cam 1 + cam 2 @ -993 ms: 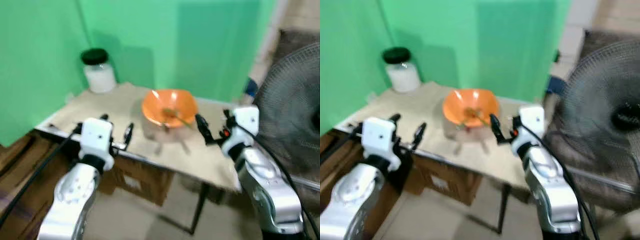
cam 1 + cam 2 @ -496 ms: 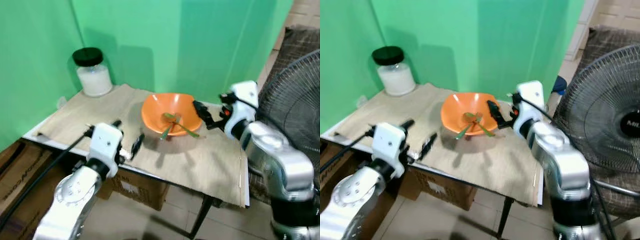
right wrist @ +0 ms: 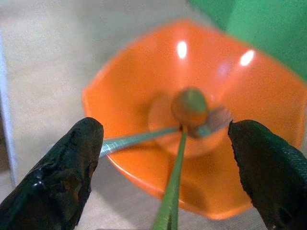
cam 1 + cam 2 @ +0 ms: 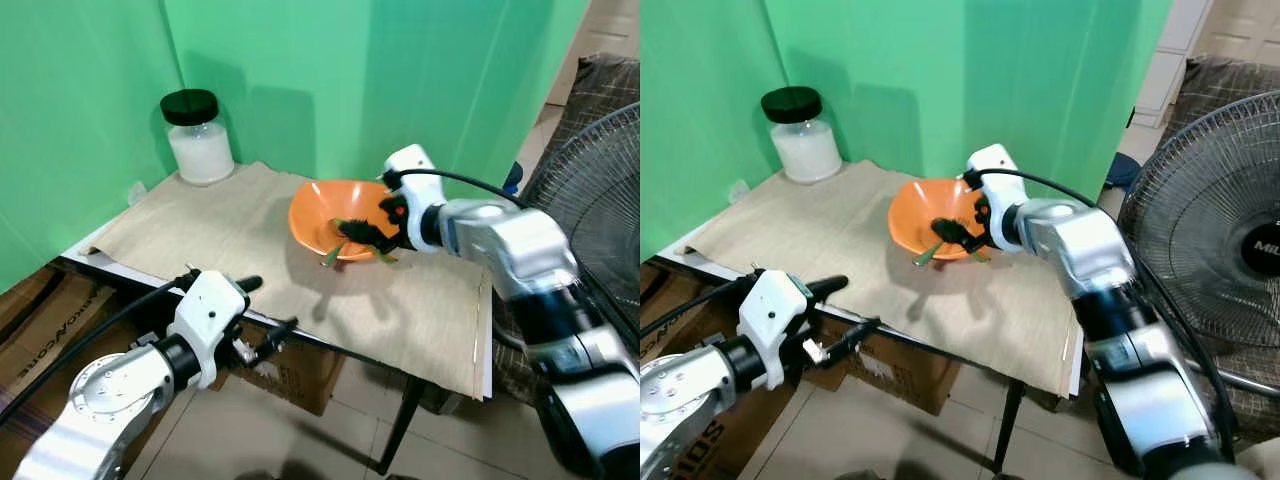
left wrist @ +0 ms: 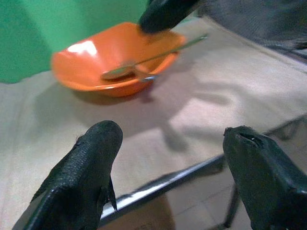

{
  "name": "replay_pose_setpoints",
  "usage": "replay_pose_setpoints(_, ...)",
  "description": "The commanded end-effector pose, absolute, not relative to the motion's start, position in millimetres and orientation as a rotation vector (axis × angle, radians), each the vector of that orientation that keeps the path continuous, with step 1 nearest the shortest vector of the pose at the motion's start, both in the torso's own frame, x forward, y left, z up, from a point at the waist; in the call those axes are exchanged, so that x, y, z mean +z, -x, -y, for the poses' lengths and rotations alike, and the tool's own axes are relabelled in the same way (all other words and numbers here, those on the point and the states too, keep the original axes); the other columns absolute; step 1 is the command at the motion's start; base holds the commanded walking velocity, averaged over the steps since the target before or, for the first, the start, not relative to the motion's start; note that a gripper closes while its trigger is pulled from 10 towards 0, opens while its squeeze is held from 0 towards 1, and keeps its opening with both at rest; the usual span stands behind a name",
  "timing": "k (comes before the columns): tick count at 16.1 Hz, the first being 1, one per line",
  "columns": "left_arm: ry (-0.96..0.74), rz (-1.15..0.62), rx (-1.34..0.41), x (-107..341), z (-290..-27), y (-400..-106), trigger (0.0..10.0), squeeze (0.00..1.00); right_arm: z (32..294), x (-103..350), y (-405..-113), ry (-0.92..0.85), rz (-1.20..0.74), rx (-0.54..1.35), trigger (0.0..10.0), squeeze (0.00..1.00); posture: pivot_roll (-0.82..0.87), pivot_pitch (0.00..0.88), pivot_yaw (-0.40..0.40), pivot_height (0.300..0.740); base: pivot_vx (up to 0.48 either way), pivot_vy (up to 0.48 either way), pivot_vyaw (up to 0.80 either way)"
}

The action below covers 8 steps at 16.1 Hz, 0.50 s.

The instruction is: Setting the table

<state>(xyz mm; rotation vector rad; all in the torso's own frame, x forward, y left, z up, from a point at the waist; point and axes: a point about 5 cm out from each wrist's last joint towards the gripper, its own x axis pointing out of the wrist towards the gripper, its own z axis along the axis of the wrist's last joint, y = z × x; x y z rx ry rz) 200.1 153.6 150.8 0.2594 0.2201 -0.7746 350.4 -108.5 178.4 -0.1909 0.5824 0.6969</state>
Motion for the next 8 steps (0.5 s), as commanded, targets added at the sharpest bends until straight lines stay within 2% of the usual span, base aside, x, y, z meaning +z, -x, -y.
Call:
replay_pose_setpoints(1, -0.253, -0.234, -0.820, 154, -152, -196, 10.0, 0.00, 106, 176, -357, 0.218, -0.624, 0.710, 10.0, 0.00, 0.03, 0.000, 0.014, 0.740, 0.000, 0.000, 0.00)
replay_pose_setpoints(5, -0.229, -0.251, -0.858, 155, -148, -190, 10.0, 0.00, 97, 171, -373, 0.218, -0.682, 0.717, 10.0, 0.00, 0.03, 0.000, 0.011, 0.740, 0.000, 0.000, 0.00)
replay_pose_setpoints(6, -0.228, -0.253, -0.857, 155, -148, -189, 10.0, 0.00, 96, 170, -373, 0.221, -0.703, 0.717, 8.1, 0.00, 0.03, 0.000, 0.008, 0.740, 0.000, 0.000, 0.00)
replay_pose_setpoints(7, -0.228, -0.255, -0.856, 155, -149, -189, 10.0, 0.00, 96, 167, -373, 0.230, -0.728, 0.713, 4.7, 0.00, 0.03, 0.000, 0.007, 0.740, 0.000, 0.000, 0.00)
replay_pose_setpoints(8, -0.228, -0.257, -0.855, 155, -149, -188, 10.0, 0.00, 96, 166, -374, 0.240, -0.740, 0.714, 4.2, 0.00, 0.04, 0.000, 0.005, 0.740, 0.000, 0.000, 0.00)
